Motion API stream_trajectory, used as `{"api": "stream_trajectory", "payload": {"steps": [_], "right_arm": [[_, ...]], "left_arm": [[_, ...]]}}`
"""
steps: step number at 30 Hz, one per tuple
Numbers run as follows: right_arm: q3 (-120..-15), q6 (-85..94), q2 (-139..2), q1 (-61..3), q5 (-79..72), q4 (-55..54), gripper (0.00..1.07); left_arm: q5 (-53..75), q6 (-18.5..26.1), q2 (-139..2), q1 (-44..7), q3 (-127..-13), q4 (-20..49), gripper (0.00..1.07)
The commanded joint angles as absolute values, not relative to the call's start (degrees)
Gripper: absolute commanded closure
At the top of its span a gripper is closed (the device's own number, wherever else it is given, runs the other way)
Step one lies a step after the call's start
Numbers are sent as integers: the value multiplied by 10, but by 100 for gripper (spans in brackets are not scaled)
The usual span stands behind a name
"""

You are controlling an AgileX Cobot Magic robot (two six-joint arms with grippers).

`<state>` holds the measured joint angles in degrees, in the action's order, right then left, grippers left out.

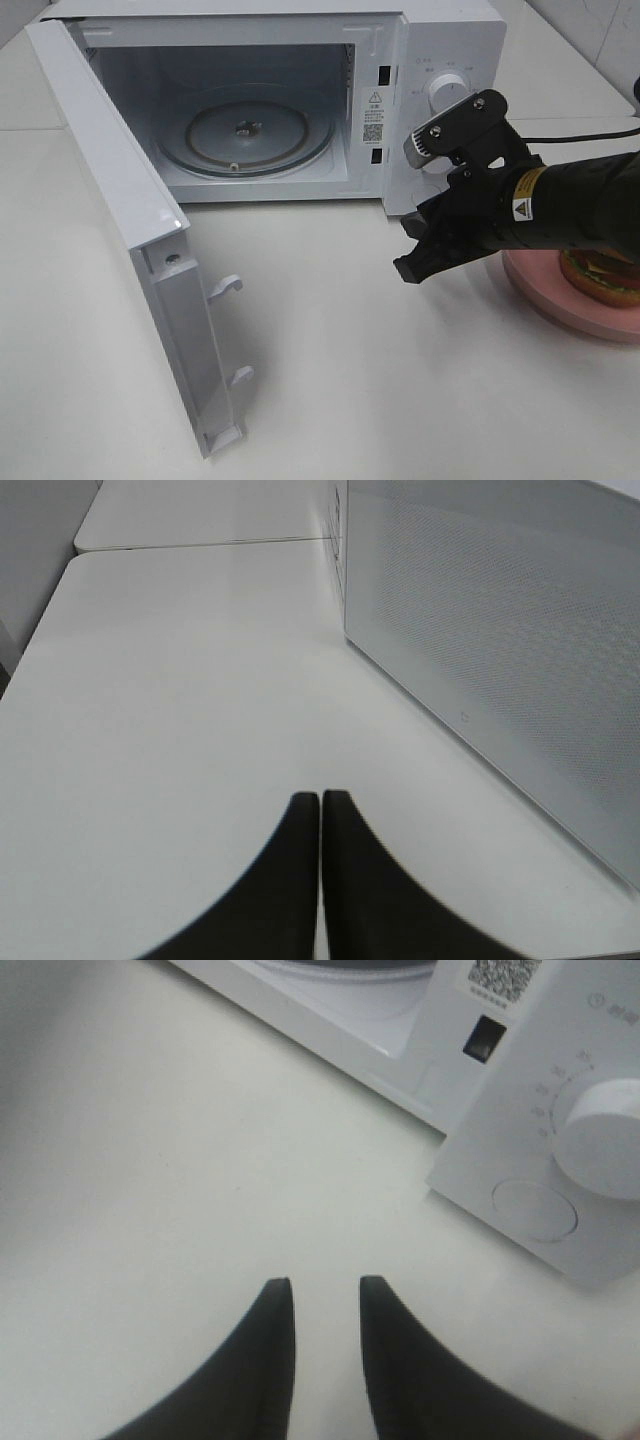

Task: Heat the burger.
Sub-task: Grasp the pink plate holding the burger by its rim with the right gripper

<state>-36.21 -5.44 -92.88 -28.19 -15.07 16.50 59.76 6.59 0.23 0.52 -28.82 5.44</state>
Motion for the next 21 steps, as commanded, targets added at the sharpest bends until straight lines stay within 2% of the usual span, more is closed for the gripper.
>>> {"api": "stream_trajectory", "payload": {"steps": [1, 6, 8, 14, 21], "right_arm": [[-375, -52, -911, -279, -97, 170, 84], [-398, -52, -895, -279, -7, 163, 84], [-437, -50, -885, -279, 92, 118, 84], [-504, -40, -885, -279, 250, 46, 83], [-551, -18, -885, -279, 367, -21, 82]], "left_arm": [[592, 66, 13, 2, -286, 56, 106], [592, 66, 13, 2, -286, 56, 106], [592, 66, 13, 2, -286, 56, 106], [592, 66, 13, 2, -286, 56, 106], [592, 66, 13, 2, -286, 56, 106]]}}
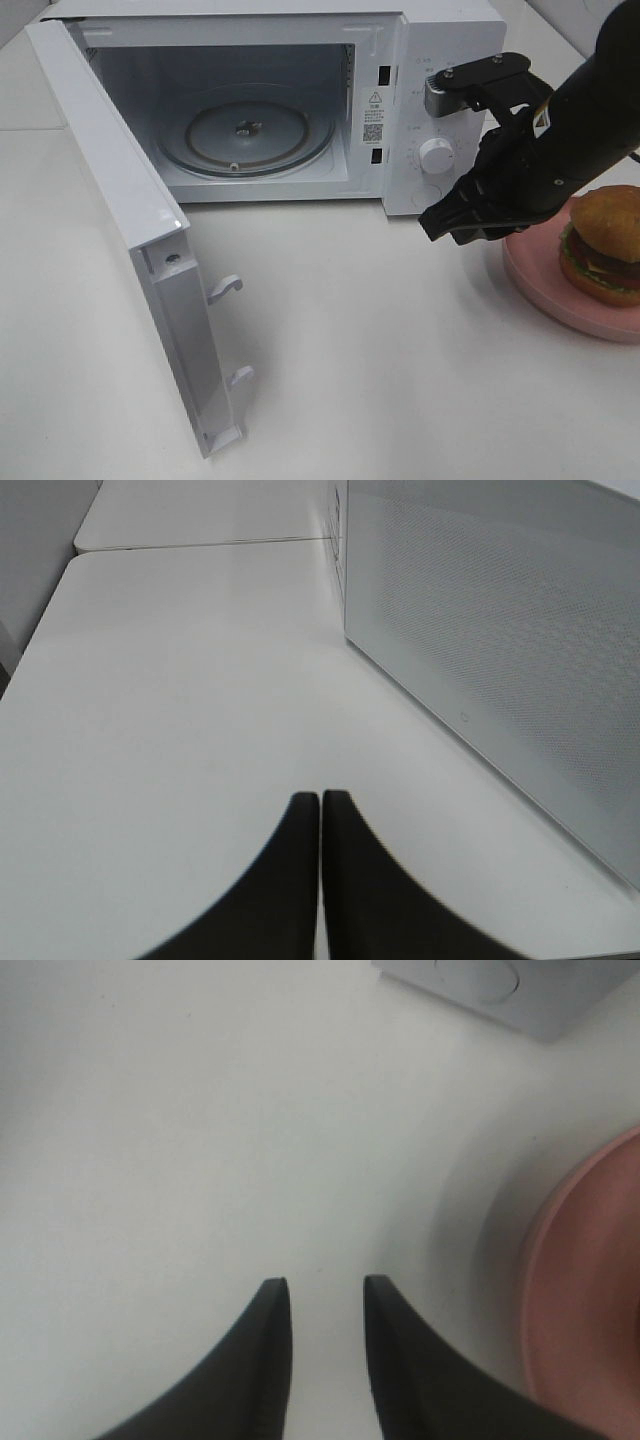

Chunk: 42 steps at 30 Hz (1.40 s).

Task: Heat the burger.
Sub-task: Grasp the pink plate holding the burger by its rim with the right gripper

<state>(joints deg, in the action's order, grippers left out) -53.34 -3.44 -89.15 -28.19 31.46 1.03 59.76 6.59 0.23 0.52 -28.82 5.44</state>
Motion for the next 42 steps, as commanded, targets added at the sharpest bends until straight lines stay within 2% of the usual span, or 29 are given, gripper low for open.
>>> {"api": "stream_trajectory", "payload": {"steps": [1, 4, 9, 10, 12, 13, 14, 16, 17, 18, 28, 33, 42], "right_arm": [[-555, -18, -885, -279, 375, -29, 81], [-560, -19, -885, -279, 385, -48, 78], [-560, -41, -885, -279, 361, -42, 66], [-560, -50, -885, -279, 353, -30, 60], [-560, -56, -885, -279, 352, -19, 57], [-560, -68, -885, -279, 358, 0, 49], [-560, -68, -885, -279, 358, 0, 49], [-560, -92, -887, -279, 374, 29, 37], [-560, -92, -887, -279, 374, 29, 37], [-560, -93, -895, -277, 387, 33, 31], [-564, -83, -960, -271, 391, 37, 31], [-568, -65, -983, -224, 381, 33, 31], [-568, -37, -1003, -189, 363, 17, 32]], "left_arm": [[592, 66, 13, 2, -286, 56, 106], [592, 66, 13, 2, -286, 56, 106], [592, 66, 13, 2, -286, 56, 106], [592, 66, 13, 2, -286, 56, 106], [592, 66, 13, 2, -286, 56, 106], [592, 66, 13, 2, -286, 56, 106], [592, 66, 13, 2, -286, 56, 106], [592, 66, 13, 2, -286, 56, 106], [592, 66, 13, 2, -286, 56, 106], [592, 66, 13, 2, -286, 56, 106], [592, 66, 13, 2, -286, 56, 106], [592, 66, 13, 2, -286, 56, 106], [592, 66, 13, 2, -286, 56, 106]]}}
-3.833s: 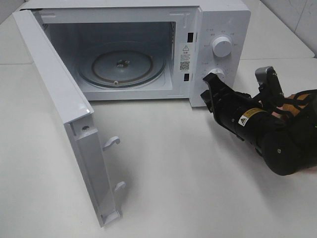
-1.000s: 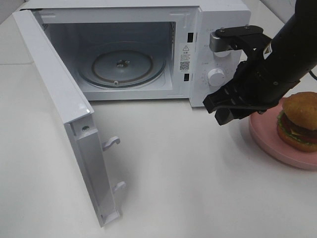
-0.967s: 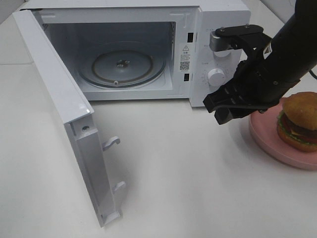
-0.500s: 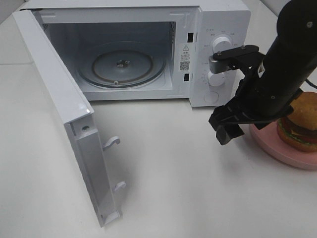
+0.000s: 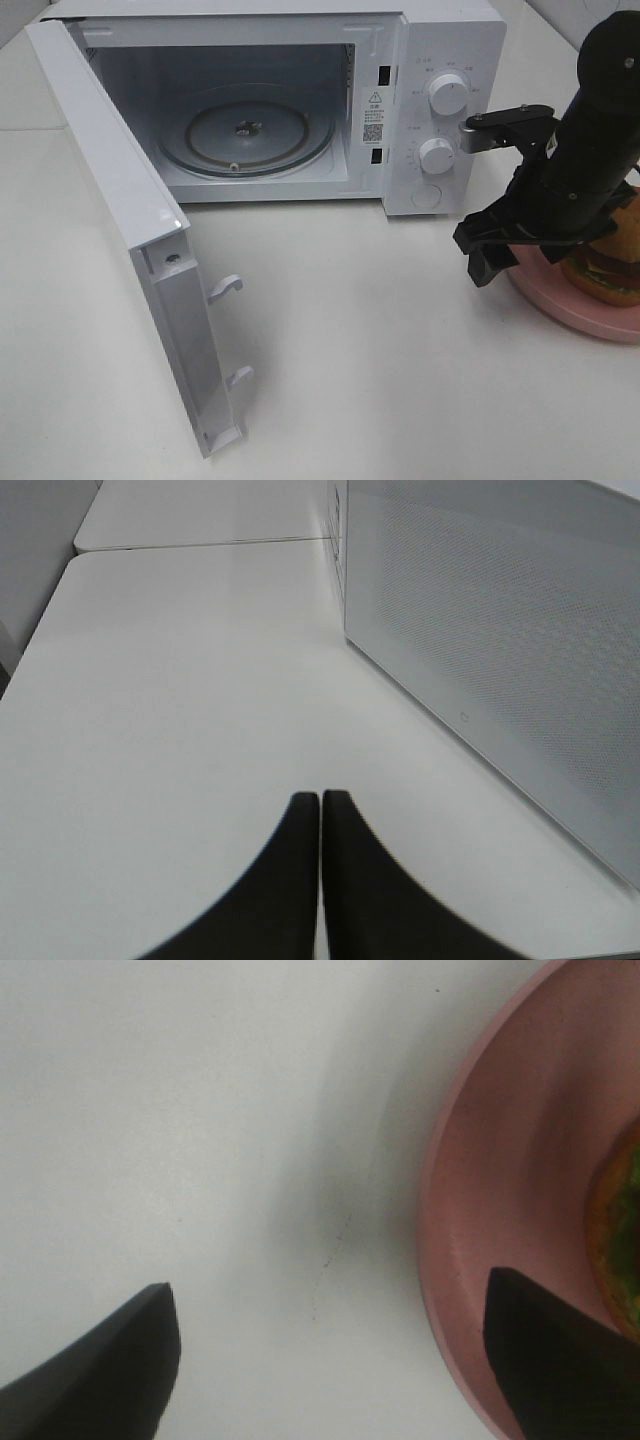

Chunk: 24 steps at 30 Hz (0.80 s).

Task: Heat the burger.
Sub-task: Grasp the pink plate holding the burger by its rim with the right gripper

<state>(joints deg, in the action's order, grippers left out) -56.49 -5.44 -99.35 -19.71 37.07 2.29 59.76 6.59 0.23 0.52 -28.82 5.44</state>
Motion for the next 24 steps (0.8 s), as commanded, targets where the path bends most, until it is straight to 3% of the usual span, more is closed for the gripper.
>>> {"api": "stream_trajectory", "payload": {"steps": [1, 16, 24], "right_arm": [[-568, -30, -1012, -186, 360, 13, 32], [-568, -29, -1101, -184, 304, 47, 32], [-568, -30, -1122, -184, 299, 59, 45]], "left_arm": [[592, 66, 13, 2, -286, 56, 106], [592, 66, 13, 2, -286, 56, 106], [592, 66, 13, 2, -286, 56, 106]]}}
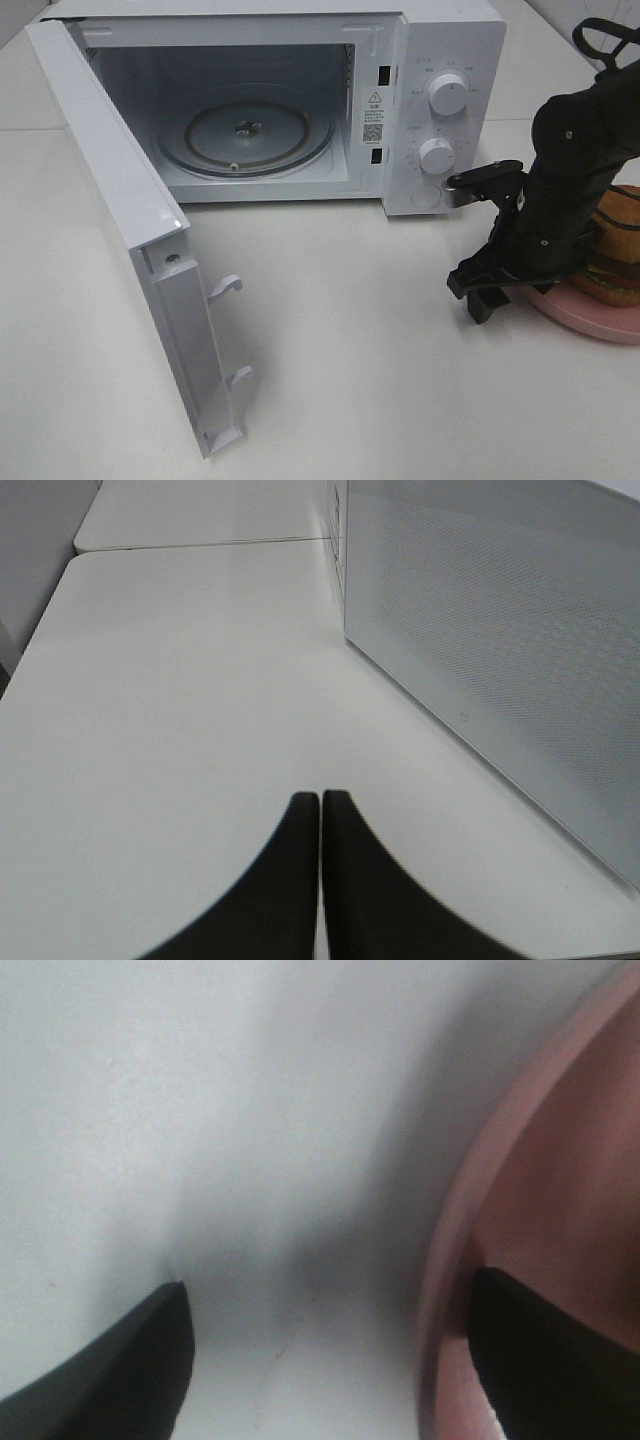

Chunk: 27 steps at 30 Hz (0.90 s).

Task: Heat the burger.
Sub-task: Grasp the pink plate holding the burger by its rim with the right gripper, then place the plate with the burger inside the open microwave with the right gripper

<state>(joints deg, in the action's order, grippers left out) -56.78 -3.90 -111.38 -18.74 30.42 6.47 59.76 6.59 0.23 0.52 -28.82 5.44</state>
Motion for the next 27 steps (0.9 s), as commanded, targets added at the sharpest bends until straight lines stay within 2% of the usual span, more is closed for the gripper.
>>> {"api": "stream_trajectory", "payload": {"steps": [1, 2, 3, 4, 5, 8, 9, 10, 11, 12, 13, 27], "right_arm": [[-568, -30, -1122, -184, 297, 60, 53], [-568, -30, -1122, -184, 296, 62, 62], [-568, -30, -1122, -184, 296, 62, 62], [-568, -30, -1122, -184, 296, 64, 67], [-568, -32, -1122, -184, 296, 64, 77], [-568, -32, -1122, -184, 296, 64, 83], [-568, -33, -1122, -184, 296, 64, 92], [-568, -33, -1122, -184, 296, 64, 97], [-568, -33, -1122, -184, 296, 64, 97], [-568, -33, -1122, -184, 296, 64, 105], [-568, -32, -1122, -184, 295, 64, 107], [-567, -29, -1118, -186, 295, 81, 107]], "left_arm": [[592, 66, 13, 2, -286, 56, 106], [592, 66, 13, 2, -286, 56, 106], [592, 66, 13, 2, -286, 56, 106], [592, 66, 13, 2, -286, 56, 106], [592, 66, 13, 2, -286, 56, 106], [592, 66, 13, 2, -286, 56, 106], [592, 66, 13, 2, -286, 56, 106], [592, 66, 13, 2, -286, 56, 106], [592, 66, 13, 2, -286, 56, 106], [592, 66, 13, 2, -286, 56, 106], [592, 66, 13, 2, -286, 56, 106], [592, 66, 13, 2, -286, 56, 106]]}}
